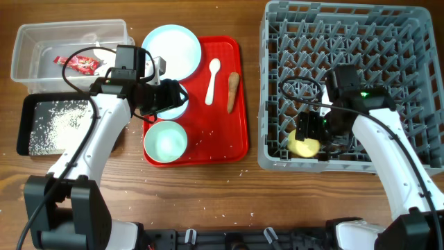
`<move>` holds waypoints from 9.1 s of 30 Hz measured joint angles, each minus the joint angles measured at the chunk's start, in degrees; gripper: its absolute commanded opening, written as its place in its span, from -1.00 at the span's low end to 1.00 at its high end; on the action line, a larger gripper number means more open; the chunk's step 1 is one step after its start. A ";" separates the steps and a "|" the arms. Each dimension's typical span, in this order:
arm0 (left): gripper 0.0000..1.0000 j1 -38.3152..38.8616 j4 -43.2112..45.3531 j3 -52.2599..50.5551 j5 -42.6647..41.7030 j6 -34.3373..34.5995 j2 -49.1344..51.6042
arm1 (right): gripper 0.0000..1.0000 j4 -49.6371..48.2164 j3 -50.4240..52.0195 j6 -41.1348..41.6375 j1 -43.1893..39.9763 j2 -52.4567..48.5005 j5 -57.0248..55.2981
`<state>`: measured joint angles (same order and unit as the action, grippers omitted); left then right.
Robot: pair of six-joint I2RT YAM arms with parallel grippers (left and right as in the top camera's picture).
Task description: Sort waste into correct bins and load items into the dishwasher rack
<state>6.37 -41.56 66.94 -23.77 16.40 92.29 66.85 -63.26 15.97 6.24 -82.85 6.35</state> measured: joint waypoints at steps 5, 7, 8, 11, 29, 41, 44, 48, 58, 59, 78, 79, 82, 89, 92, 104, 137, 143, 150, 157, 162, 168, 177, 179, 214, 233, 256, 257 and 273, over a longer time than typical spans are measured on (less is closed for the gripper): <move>0.19 0.00 0.02 0.00 0.00 0.00 0.00 | 0.85 2.47 -6.01 -0.04 0.00 0.44 0.00; 0.16 0.11 0.11 0.00 0.15 0.00 0.00 | 0.87 2.89 -10.73 -0.85 0.00 1.20 0.02; 0.14 0.42 0.28 0.02 0.31 0.00 0.00 | 0.89 2.56 -12.50 -1.53 0.00 1.57 0.26; 0.15 3.21 -0.68 1.81 2.49 0.00 0.02 | 0.90 -0.42 -17.40 -4.28 0.00 3.06 2.58; 0.33 20.94 5.70 25.90 18.58 1.55 29.33 | 0.91 -1.38 -17.90 -7.30 0.00 3.26 4.15; 0.06 23.10 7.39 25.99 18.60 1.97 34.03 | 0.91 -0.61 -17.90 -7.85 0.00 3.26 4.15; -0.21 23.06 7.34 25.99 18.62 1.97 34.16 | 0.91 -0.24 -17.90 -8.59 0.00 3.26 4.15; -0.54 23.06 7.48 25.99 19.02 2.32 34.62 | 0.91 -0.07 -17.90 -8.79 0.00 3.26 4.15; -0.92 23.06 6.38 27.10 19.47 2.36 34.82 | 0.92 0.00 -17.90 -8.79 0.00 3.26 4.15; -0.92 23.06 4.66 27.10 19.56 2.36 34.21 | 0.92 -0.02 -17.90 -8.79 0.00 3.26 4.15; -0.91 -16.50 -22.69 16.48 42.75 37.31 6.21 | 0.93 -1.77 -17.90 -8.79 0.00 3.23 4.15; -0.91 -18.27 -20.65 13.66 43.15 39.76 6.80 | 0.93 -1.75 -17.90 -8.79 0.00 3.23 4.15; -0.83 -21.51 -10.58 5.14 43.60 45.48 7.91 | 0.92 -1.81 -17.90 -8.81 0.00 3.15 4.15; -0.04 -22.99 0.28 -3.80 43.65 48.92 8.02 | 0.92 -1.97 -17.90 -8.79 0.00 3.15 4.15; 0.01 -22.99 0.76 -3.80 43.67 47.04 8.02 | 0.92 -1.97 -17.90 -8.79 0.00 3.15 4.15; 0.32 -16.90 -2.89 5.64 28.48 9.73 -2.49 | 0.99 -9.90 -17.86 -8.96 0.00 3.13 13.38; 0.60 5.51 -18.64 24.28 25.40 -1.29 -3.91 | 0.48 -45.38 -17.90 12.33 20.00 -14.34 4.50; 0.63 1.20 -20.65 24.30 25.38 -0.24 -3.91 | 0.39 -53.13 -17.90 15.74 21.97 -23.74 4.31; 0.66 -6.10 -22.18 24.30 25.40 0.42 -3.91 | 0.16 -54.18 -17.88 17.03 27.06 -28.94 4.57; 0.74 -12.90 -22.36 24.30 25.40 0.66 -3.91 | -0.06 -57.99 -17.90 19.15 30.51 -33.88 6.27; 1.00 -17.00 -22.34 24.30 25.42 1.57 -3.91 | -0.17 -58.23 -17.88 20.52 31.56 -36.41 7.13; 1.00 -18.45 -22.38 24.30 25.57 1.73 -3.91 | -0.45 -58.60 -17.90 21.97 32.09 -39.21 9.07; 0.99 -18.45 -22.38 24.30 25.57 1.73 -3.91 | -0.91 -57.64 -17.90 23.04 32.09 -39.76 10.12; 1.00 -18.45 -22.38 24.30 25.59 1.73 -3.91 | -0.91 -56.78 -17.90 23.06 32.09 -39.76 10.12; 1.00 -18.45 -22.51 24.30 25.57 1.73 -3.91 | -0.92 -38.97 -17.88 12.46 19.39 -11.63 -48.54; 1.00 -18.45 -22.53 24.33 25.59 1.73 -3.91 | -0.91 -86.01 -18.16 -44.54 10.73 -31.52 -67.04; 1.00 -18.45 -22.51 24.33 25.57 1.73 -3.91 | -0.64 -79.47 -18.16 -45.35 14.88 -36.24 -66.82; 1.00 -18.45 -22.53 24.33 25.59 1.75 -3.91 | -0.62 -79.36 -18.16 -45.38 15.28 -36.24 -66.82; 1.00 -18.45 -22.51 24.33 25.59 1.73 -3.91 | 0.09 -71.34 -18.05 -29.00 20.46 -34.53 -67.38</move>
<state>-12.08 -64.07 91.26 1.83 18.13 88.38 -4.49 -81.32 -13.04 26.70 -117.38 -61.04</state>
